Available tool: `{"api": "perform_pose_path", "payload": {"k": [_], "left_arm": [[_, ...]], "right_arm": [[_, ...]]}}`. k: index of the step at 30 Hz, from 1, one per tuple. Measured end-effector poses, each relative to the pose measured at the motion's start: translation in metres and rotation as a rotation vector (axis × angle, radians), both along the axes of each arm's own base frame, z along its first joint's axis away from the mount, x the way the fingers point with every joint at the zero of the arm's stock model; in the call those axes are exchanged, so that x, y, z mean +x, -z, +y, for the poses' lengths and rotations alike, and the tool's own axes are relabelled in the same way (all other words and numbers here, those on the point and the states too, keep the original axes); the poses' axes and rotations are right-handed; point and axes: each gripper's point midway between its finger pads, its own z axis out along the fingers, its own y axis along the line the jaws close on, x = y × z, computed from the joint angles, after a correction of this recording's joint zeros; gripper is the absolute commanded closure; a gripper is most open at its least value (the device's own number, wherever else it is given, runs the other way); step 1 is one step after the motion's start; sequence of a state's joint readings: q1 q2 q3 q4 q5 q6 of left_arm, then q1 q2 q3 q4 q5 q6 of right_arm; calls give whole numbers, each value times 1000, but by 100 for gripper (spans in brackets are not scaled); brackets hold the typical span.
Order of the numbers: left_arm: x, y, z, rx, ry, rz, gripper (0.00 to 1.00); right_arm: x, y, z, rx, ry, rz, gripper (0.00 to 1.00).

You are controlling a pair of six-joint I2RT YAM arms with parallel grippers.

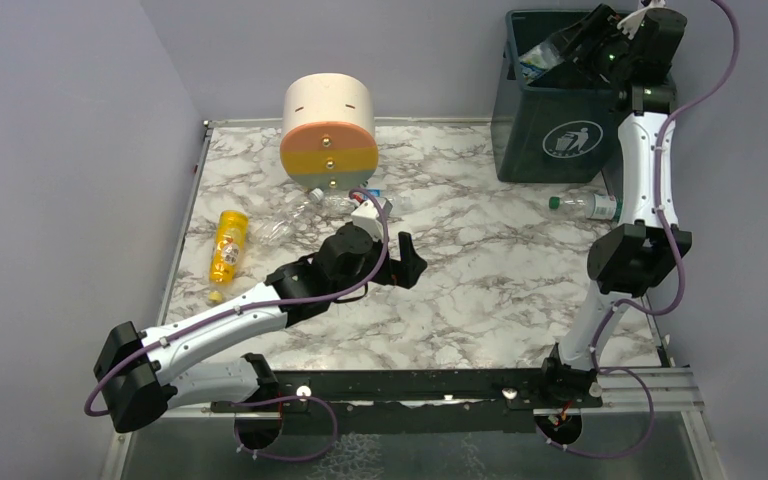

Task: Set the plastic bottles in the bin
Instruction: Place the plastic bottle in the trash bin.

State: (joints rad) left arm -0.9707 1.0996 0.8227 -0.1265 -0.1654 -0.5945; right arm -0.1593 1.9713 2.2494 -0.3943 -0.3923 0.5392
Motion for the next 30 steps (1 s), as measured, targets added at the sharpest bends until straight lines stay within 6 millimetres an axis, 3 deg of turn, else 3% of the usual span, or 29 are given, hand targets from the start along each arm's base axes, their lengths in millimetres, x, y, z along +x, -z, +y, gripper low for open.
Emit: {"api": "perform_pose_path", "payload": {"k": [6,14,18,22,23,25,30], "left_arm": [[1,4,-2,11,2,3,1],[9,20,-17,48,23,21,1],[9,23,-23,42,43,22,1],[9,18,-29,13,63,8,1],[8,18,-30,8,68,6,1],[7,22,-31,1,78,5,1],[2,30,-32,-7,101,11,1]], "right_arm": [[-27,0,5,-4,-10,20,18],[-114,-16,18,-40,-10,6,18],[-158,-6,23,-54,-2,12,17],[-198,28,27,-48,6,62,17],[-204,48,28,-41,7,102,17],[-217,50,29,-44,13,93,17],[-243,116,22,-26,89,210,16]]}}
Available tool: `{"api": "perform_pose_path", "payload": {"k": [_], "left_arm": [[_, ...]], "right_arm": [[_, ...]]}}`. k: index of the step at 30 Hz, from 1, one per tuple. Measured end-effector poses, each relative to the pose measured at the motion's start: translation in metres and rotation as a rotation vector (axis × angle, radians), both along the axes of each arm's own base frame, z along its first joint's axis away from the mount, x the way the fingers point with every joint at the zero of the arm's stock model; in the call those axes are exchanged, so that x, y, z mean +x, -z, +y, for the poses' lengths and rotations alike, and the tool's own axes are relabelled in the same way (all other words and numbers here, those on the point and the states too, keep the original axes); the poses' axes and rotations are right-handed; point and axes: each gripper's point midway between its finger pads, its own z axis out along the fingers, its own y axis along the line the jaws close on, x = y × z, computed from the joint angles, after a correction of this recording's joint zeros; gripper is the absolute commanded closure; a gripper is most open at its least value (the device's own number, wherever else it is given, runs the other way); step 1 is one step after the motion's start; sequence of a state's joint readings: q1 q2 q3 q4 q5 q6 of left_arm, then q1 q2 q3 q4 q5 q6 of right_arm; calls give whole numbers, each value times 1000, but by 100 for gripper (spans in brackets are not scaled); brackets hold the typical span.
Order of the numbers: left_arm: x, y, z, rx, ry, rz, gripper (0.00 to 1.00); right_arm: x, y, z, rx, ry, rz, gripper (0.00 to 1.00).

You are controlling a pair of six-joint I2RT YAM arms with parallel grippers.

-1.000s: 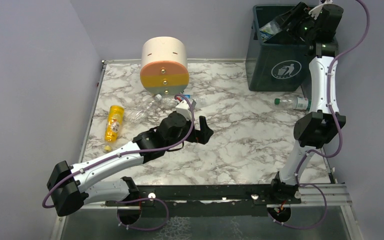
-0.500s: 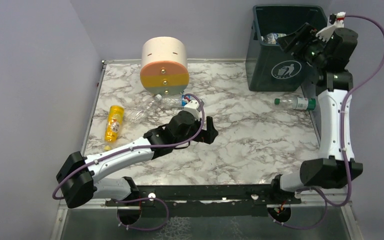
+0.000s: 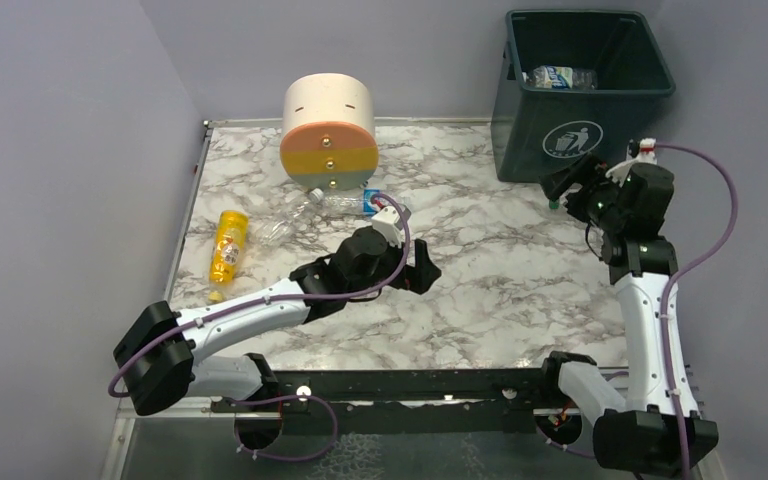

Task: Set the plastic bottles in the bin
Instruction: Place the plastic bottle in the trash bin, then pick up the plastic bottle at the center of the board.

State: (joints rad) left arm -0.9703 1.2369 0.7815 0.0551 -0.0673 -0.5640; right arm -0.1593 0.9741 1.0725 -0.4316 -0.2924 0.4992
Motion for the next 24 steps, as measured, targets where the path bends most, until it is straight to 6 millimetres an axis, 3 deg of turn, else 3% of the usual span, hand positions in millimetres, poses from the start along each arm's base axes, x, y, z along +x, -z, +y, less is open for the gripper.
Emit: {"api": "perform_pose_path", "payload": {"k": [8,18,24], "left_arm": [[-6,0,-4,-36,38,-6,1],[-15,-2,7,-66,43,-24,1],[-17,-3,12,-73,42,-29,1]], "right_arm": [[-18,106,-25,88,235,240,7],[9,160,-58,182,521,409,1],[26,177,-80,201,676,441,0]]}}
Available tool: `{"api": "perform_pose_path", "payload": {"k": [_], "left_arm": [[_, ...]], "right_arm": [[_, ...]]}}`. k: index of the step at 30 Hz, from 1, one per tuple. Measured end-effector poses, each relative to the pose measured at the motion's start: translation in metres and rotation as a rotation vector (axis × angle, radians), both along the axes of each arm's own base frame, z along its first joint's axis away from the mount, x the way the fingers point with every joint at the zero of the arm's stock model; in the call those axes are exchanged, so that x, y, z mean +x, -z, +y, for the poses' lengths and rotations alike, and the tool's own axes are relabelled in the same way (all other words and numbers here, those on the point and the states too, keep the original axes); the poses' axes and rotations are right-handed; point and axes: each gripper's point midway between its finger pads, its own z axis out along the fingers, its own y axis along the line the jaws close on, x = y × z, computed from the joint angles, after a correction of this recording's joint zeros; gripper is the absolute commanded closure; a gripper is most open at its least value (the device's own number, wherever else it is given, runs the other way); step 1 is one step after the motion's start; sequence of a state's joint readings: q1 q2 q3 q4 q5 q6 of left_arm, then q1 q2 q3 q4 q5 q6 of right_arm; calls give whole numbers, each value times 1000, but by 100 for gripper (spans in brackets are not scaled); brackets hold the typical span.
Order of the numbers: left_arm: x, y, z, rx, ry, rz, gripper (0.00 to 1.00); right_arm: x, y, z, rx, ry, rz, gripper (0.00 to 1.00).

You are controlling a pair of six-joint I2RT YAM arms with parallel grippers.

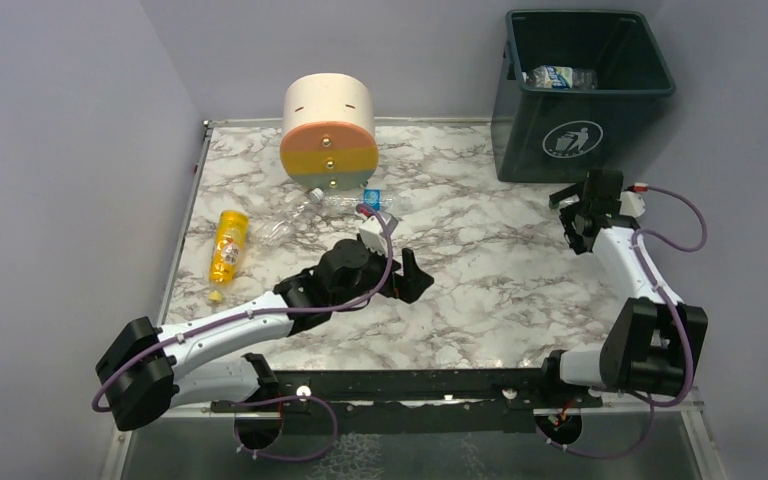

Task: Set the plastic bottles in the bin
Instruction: Pick up the plastic bottle at the center of the board.

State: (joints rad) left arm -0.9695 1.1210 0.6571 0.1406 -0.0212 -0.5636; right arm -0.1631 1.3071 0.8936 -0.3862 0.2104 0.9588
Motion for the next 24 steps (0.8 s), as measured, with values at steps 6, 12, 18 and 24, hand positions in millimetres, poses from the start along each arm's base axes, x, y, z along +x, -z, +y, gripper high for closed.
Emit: {"api": "perform_pose_path", "payload": {"k": [6,12,18,24], "left_arm": [[-2,-5,4,-17,-1,-12,1],[-4,1,11,-16,-7,-12,1],[-5,5,16,-16,-13,-11,1],[-4,5,18,-20,-20,-14,1]], "right_arm": [[26,6,-28,-13,108,23,0],[53,4,-52,-24,175,20,0],[64,13,-74,-21,224,51,0],[62,31,-84,-18,250,109,0]]}}
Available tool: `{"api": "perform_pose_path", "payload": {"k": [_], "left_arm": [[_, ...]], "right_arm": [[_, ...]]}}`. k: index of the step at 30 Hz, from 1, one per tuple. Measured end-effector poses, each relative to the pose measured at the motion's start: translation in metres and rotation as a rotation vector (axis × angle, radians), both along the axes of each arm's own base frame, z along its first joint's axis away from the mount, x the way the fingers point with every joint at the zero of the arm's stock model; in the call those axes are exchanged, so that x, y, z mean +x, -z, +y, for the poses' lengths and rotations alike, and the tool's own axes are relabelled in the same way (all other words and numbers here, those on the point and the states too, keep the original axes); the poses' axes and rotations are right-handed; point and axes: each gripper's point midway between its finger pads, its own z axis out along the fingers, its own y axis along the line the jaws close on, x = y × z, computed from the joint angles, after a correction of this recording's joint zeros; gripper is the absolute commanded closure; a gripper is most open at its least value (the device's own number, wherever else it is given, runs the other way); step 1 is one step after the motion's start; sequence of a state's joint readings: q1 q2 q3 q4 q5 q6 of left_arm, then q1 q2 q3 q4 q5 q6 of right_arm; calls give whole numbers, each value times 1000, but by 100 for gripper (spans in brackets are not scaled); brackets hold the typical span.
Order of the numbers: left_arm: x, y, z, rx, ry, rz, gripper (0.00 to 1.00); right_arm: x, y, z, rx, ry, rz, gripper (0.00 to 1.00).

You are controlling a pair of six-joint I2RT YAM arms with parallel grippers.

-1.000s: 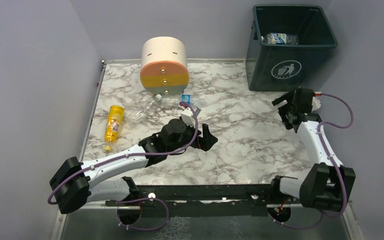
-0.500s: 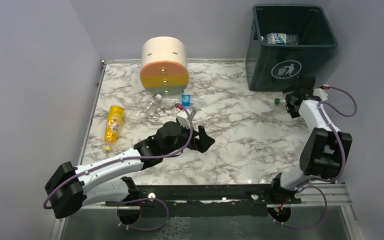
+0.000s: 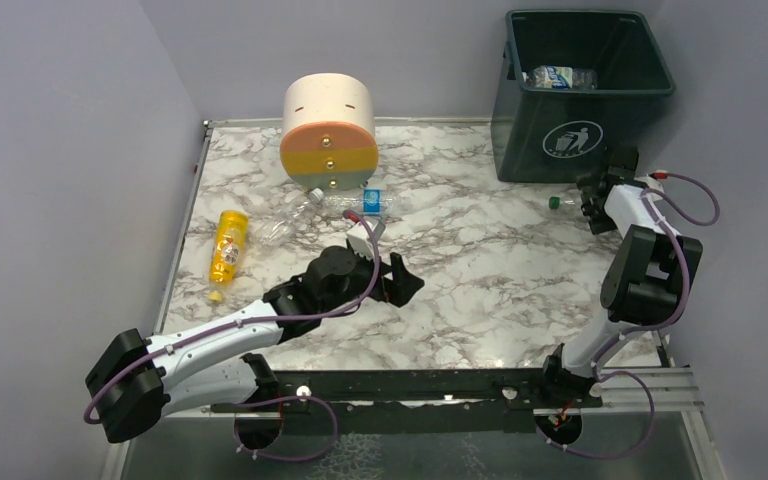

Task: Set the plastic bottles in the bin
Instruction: Pick up the plastic bottle at the center of the board.

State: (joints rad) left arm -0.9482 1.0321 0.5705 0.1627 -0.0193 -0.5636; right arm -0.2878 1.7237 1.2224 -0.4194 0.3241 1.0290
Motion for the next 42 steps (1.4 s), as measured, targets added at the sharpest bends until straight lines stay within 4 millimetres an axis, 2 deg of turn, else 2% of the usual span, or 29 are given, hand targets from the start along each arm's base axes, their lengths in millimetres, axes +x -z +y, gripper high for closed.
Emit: {"api": "perform_pose_path", "payload": {"k": [14,20,28,35,39,42], "left_arm": [[7,-1,8,-6,-26,-3,1],[7,-9,13,-24,-35,-17,1],[6,-11,17,-22,-42,-16,1],[5,-16,18,-34,-42,-24,1],[5,-16,19,-36,-43,-20,1],[4,-16,19,-39,-44,-16,1]], "right_arm": [[12,27,-5,22,3,78,0],[12,35,-5,27,2,97,2],[11,42,-6,19,-15,122,12],[9,44,-5,9,-38,138,30],[-3,52,-1,12,-56,158,35],[-17,53,6,18,-78,164,36]]}}
